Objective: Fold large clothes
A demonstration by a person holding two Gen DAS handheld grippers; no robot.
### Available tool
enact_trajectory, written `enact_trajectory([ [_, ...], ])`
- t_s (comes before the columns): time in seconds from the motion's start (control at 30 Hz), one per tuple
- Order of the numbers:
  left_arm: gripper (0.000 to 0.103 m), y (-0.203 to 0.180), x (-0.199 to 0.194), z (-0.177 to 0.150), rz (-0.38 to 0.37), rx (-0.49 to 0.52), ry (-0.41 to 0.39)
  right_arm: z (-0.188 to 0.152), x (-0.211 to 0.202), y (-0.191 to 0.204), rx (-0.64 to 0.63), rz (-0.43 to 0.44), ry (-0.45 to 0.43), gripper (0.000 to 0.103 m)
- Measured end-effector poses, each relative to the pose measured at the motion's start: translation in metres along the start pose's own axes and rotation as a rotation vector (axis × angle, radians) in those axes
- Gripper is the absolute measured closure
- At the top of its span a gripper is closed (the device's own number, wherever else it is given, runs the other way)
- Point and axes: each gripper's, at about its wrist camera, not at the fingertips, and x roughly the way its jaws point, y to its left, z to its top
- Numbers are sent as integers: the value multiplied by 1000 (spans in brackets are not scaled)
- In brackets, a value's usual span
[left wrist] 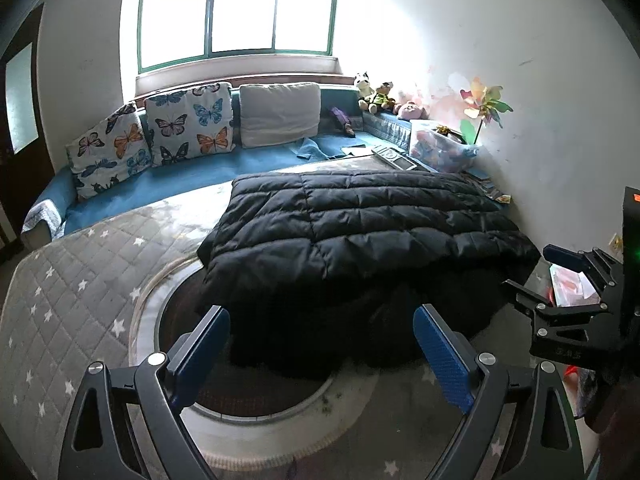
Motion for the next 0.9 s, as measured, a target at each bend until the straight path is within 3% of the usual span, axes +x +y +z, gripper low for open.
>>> enact_trajectory([
  [0.4,3,7,-16,-37,30,-44,17,-19,-32,8,92,12,-43,6],
  [0.9,3,17,-32,-53,62,-71,8,-32,-45,5,163,50,-61,6],
])
